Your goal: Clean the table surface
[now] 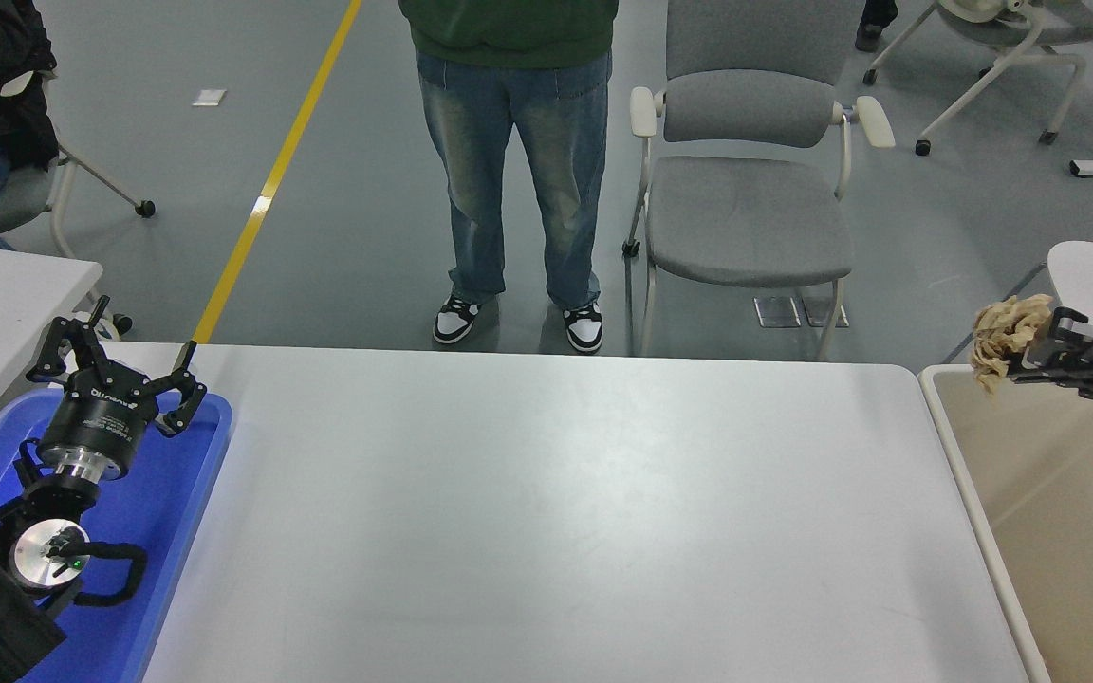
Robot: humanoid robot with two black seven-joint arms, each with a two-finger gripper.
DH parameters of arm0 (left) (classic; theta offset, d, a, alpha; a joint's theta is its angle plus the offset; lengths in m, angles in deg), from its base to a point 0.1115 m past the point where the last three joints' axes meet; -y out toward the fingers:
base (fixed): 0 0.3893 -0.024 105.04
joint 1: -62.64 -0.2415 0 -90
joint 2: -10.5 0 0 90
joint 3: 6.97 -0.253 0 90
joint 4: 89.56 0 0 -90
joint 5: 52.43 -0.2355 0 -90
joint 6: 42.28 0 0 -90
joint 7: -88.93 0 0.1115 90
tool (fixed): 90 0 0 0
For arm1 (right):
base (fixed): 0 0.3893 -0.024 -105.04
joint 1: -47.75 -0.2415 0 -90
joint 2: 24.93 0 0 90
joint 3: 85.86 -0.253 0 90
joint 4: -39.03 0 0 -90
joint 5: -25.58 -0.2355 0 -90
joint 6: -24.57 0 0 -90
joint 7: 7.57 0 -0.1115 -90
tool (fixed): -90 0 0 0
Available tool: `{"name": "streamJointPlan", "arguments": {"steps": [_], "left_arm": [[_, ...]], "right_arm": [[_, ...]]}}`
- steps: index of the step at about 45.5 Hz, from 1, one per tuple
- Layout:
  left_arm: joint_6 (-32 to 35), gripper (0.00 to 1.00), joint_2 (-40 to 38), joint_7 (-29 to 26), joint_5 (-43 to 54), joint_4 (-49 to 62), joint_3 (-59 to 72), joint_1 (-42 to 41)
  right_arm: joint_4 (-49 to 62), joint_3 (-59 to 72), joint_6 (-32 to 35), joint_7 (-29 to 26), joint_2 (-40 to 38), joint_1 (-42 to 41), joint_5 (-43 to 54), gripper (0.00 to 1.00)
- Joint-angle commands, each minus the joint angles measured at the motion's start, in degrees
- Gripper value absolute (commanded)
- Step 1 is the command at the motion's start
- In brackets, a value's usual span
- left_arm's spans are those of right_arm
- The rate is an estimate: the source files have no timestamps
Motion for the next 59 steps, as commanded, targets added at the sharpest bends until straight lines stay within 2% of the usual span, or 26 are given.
{"name": "streamJointPlan", "arguments": {"steps": [1,7,15,26,41,48,59], "left_arm": [[0.0,1.0,-0.01,0.0,0.0,0.0,0.03,0.0],[0.0,1.0,-0.01,0.0,0.0,0.0,0.03,0.0],[0.0,1.0,-0.01,0.0,0.0,0.0,0.03,0.0],[0.0,1.0,-0.01,0.0,0.0,0.0,0.03,0.0],[0.0,1.0,-0.01,0.0,0.0,0.0,-0.06,0.0],[0.0,1.0,0.0,0.0,0.0,0.0,-0.06,0.0],[0.0,1.0,-0.01,0.0,0.0,0.0,-0.06,0.0]], "right_arm": [[10.0,0.1,-0.18,-0.02,0.88,3.6,0.08,0.0],[20.72,-1.13,-2.89,0.24,6.68,11.16,-0.89,0.0],[32.68,-6.05,-11.07,0.16,13.62,25.57,-7.03,0.0],[49.12,-10.89,-22.05,0.16,24.87,40.96,-12.49,0.0],[63.71,-12.21,-31.46,-0.2,38.5,51.25,-19.17,0.0],[65.12,-12.12,-36.21,-0.55,42.9,53.62,-20.57,0.0],[65.83,-12.21,-38.58,-2.92,47.73,55.3,-21.19,0.0]]}}
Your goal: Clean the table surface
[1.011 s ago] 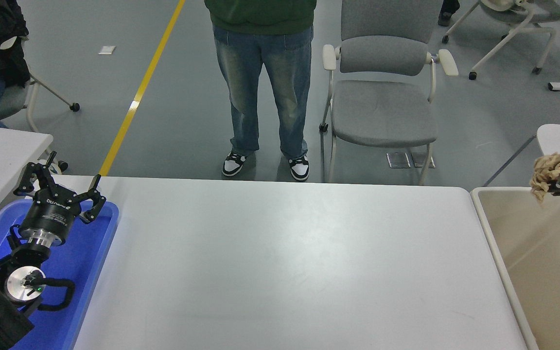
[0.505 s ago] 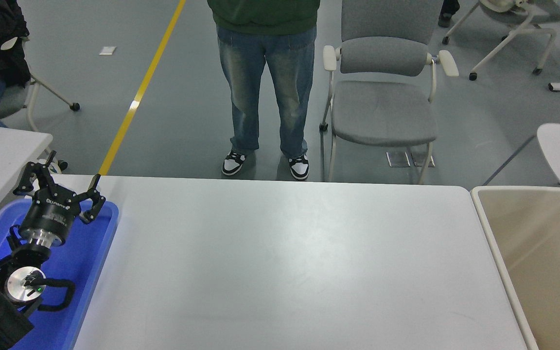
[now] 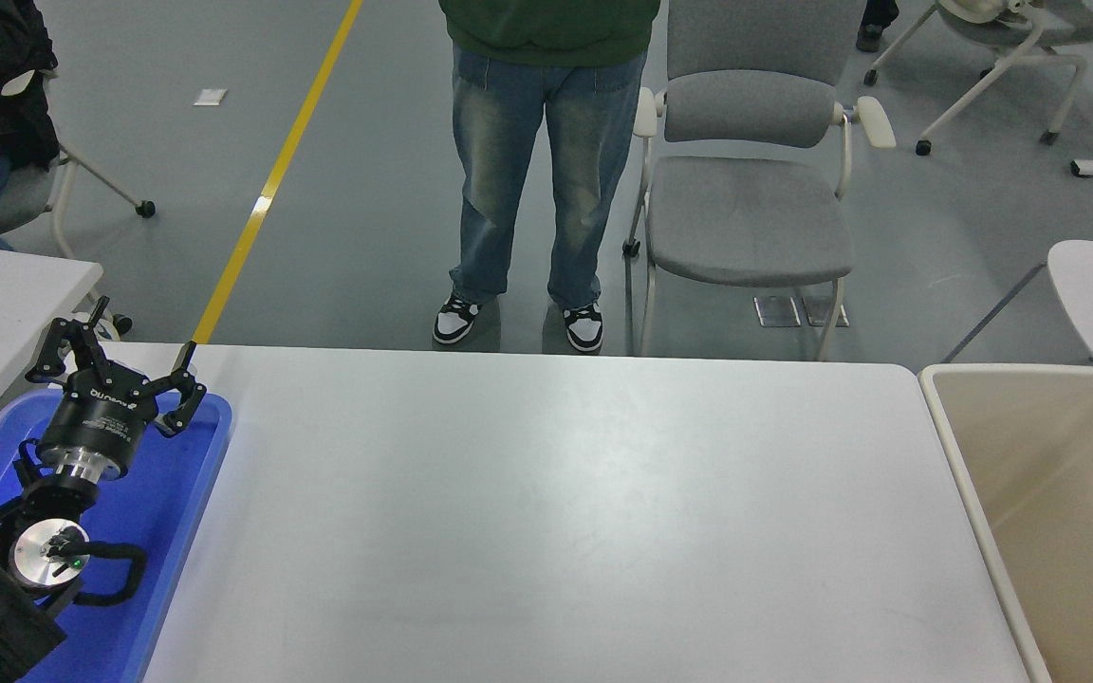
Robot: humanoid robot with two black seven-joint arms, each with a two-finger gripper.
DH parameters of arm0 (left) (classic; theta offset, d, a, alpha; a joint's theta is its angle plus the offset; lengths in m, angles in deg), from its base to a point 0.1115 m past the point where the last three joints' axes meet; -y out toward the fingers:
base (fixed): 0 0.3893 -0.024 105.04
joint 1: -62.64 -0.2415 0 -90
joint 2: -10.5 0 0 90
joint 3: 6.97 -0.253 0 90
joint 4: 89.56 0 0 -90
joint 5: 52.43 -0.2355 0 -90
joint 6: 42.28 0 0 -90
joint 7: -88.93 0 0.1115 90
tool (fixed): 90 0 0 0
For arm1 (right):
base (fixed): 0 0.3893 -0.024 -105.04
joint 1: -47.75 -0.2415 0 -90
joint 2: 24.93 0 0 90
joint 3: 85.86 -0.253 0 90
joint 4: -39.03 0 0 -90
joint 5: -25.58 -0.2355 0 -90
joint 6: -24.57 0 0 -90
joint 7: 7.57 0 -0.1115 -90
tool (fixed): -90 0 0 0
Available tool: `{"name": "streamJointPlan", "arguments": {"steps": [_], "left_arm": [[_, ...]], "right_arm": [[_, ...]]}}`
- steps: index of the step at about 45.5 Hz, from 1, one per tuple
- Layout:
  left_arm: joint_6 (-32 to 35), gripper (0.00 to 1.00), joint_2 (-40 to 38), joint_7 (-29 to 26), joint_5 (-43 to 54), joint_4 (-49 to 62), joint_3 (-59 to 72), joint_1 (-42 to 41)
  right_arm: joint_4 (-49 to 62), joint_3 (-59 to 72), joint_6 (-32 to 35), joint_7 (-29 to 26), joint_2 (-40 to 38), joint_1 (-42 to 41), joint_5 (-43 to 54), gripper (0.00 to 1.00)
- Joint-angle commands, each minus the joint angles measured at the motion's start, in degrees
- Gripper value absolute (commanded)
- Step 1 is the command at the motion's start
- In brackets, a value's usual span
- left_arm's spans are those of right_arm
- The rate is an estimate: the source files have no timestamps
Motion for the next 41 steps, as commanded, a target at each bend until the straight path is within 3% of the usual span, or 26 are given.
{"name": "streamJointPlan", "arguments": {"steps": [1,8,10,12,15,16,17,29,41], "left_arm": [[0.0,1.0,-0.01,0.0,0.0,0.0,-0.01,0.0],[0.0,1.0,0.08,0.0,0.0,0.0,-0.01,0.0],[0.0,1.0,-0.01,0.0,0.0,0.0,-0.01,0.0],[0.0,1.0,-0.01,0.0,0.0,0.0,-0.01,0.0],[0.0,1.0,-0.01,0.0,0.0,0.0,-0.01,0.0],[0.0,1.0,-0.01,0.0,0.0,0.0,-0.01,0.0],[0.0,1.0,0.08,0.0,0.0,0.0,-0.01,0.0],[0.0,1.0,-0.01,0.0,0.0,0.0,-0.01,0.0],[0.0,1.0,-0.01,0.0,0.0,0.0,-0.01,0.0]], "right_arm": [[2.43,-0.23,-3.67,-1.61,5.95,2.74,-1.61,0.0],[2.43,-0.23,-4.19,-3.02,6.31,2.74,-3.63,0.0],[2.43,-0.32,-4.28,-3.19,6.31,2.66,-4.34,0.08],[2.43,-0.32,-4.28,-3.28,6.22,2.57,-5.04,0.26],[2.43,-0.32,-4.28,-3.46,6.13,2.39,-6.01,0.67],[2.34,-0.23,-4.2,-3.37,5.96,2.39,-6.1,0.89],[2.34,-0.23,-4.19,-3.46,5.87,2.39,-6.18,1.0],[1.64,-2.51,-4.19,-3.37,3.94,1.17,-6.19,1.0],[-6.08,-18.06,-4.02,-3.19,-0.1,-5.77,-6.27,1.0]]}}
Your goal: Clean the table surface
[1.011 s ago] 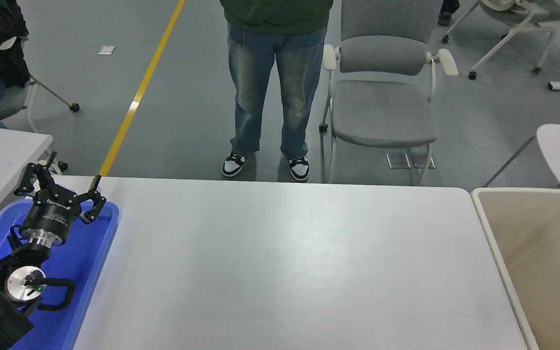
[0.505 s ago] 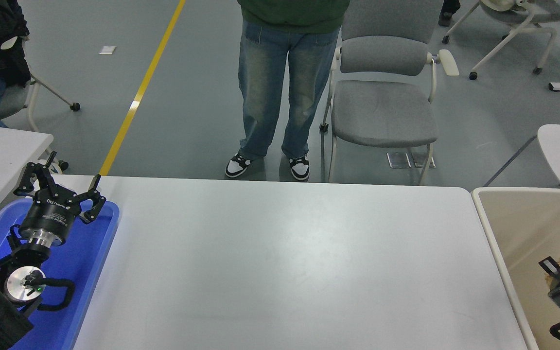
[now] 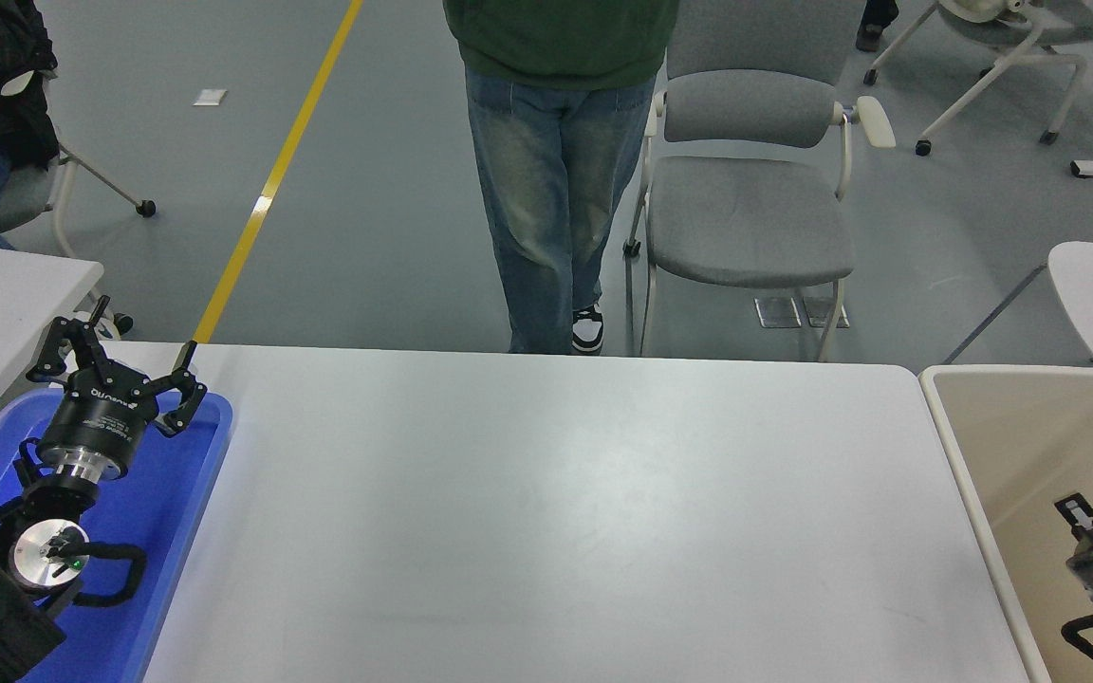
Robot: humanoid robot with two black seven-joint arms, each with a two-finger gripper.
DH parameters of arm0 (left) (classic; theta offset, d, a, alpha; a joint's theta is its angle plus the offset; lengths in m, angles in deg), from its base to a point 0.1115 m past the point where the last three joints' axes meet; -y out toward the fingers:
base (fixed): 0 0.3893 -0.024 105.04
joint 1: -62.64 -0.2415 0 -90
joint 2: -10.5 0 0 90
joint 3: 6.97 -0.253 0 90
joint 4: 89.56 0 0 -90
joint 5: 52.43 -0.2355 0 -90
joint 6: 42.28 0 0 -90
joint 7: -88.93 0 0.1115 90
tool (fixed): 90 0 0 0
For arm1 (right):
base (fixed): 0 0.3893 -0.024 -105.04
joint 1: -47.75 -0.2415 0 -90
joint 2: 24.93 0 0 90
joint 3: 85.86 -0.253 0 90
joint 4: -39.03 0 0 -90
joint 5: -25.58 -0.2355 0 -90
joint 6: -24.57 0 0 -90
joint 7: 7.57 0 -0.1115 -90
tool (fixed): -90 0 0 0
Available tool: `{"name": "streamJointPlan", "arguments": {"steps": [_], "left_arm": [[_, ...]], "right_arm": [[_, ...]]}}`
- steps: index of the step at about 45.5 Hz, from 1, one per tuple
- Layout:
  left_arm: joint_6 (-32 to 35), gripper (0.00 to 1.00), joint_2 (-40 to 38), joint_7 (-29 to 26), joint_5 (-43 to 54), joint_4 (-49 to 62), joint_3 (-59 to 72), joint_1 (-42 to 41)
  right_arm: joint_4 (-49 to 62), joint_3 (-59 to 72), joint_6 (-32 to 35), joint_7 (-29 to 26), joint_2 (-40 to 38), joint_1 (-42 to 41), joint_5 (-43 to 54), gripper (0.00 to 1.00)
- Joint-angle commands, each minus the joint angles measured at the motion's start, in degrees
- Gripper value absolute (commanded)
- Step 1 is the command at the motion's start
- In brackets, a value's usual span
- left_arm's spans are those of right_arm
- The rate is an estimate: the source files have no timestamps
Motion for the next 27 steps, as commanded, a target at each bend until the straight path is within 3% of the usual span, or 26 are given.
{"name": "streamJointPlan", "arguments": {"steps": [1,11,27], "left_arm": [[0.0,1.0,-0.02,0.0,0.0,0.0,-0.01,0.0],[0.0,1.0,-0.02,0.0,0.0,0.0,-0.01,0.0],[0.0,1.0,-0.02,0.0,0.0,0.0,-0.01,0.0]], "right_arm": [[-7.62,-12.6,0.04,0.02,-3.7,-5.13,-0.24,1.0],[-21.68,-27.89,-0.22,0.2,-6.69,-7.07,-0.24,1.0],[-37.33,-48.03,-0.22,0.11,-4.51,-3.82,-3.13,1.0]]}}
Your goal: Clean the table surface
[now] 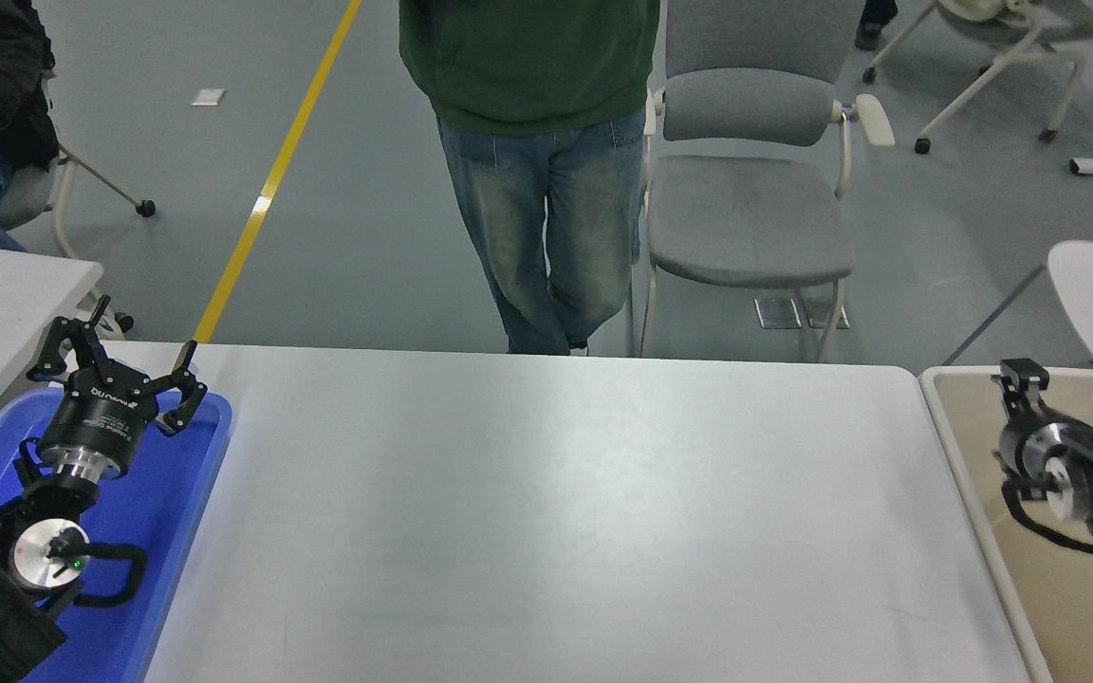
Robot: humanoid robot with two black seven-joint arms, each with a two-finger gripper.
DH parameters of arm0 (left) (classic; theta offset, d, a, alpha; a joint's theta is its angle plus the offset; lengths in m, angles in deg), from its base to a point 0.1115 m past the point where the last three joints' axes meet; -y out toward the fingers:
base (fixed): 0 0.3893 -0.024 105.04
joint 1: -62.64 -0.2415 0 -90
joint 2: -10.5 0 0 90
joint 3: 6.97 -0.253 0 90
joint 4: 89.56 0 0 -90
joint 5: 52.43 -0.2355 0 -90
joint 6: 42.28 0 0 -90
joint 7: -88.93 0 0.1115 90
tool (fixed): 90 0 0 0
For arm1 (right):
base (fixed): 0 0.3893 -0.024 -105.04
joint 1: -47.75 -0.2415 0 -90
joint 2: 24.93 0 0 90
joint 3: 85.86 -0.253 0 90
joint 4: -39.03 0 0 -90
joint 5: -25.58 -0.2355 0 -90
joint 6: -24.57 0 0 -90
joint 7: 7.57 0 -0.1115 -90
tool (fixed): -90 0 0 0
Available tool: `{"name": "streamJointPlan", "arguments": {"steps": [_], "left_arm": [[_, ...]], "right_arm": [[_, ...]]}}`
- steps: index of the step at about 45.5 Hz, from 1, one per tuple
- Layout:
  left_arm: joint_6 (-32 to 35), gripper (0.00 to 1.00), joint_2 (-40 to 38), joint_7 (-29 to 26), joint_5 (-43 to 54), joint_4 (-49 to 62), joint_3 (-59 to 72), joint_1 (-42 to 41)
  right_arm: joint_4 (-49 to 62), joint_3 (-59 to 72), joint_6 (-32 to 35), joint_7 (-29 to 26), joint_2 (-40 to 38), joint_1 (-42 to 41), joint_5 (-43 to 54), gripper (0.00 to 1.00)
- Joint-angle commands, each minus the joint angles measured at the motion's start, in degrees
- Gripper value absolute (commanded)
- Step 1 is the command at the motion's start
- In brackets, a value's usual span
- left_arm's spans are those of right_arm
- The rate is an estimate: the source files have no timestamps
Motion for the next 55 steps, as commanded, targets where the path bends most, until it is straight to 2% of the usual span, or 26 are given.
{"name": "streamJointPlan", "arguments": {"steps": [1,7,22,38,55], "left_arm": [[0.0,1.0,0.0,0.0,0.0,0.0,0.0,-0.02],[0.0,1.0,0.0,0.0,0.0,0.0,0.0,-0.02],[0.0,1.0,0.0,0.0,0.0,0.0,0.0,-0.02],[0.0,1.0,0.0,0.0,0.0,0.0,0.0,-0.02],[0.0,1.0,0.0,0.0,0.0,0.0,0.0,-0.02]], "right_arm": [[-11.18,-13.8,-0.03,0.02,2.23,2.13,-3.14,1.0],[-11.71,-19.52,0.06,1.43,8.38,3.27,-5.0,1.0],[-12.15,-22.51,0.5,12.76,18.94,7.14,-5.08,1.0],[-12.07,-22.51,1.03,17.86,21.14,8.81,-5.08,1.0],[-12.07,-22.51,1.03,19.01,22.28,9.43,-5.08,1.0]]}}
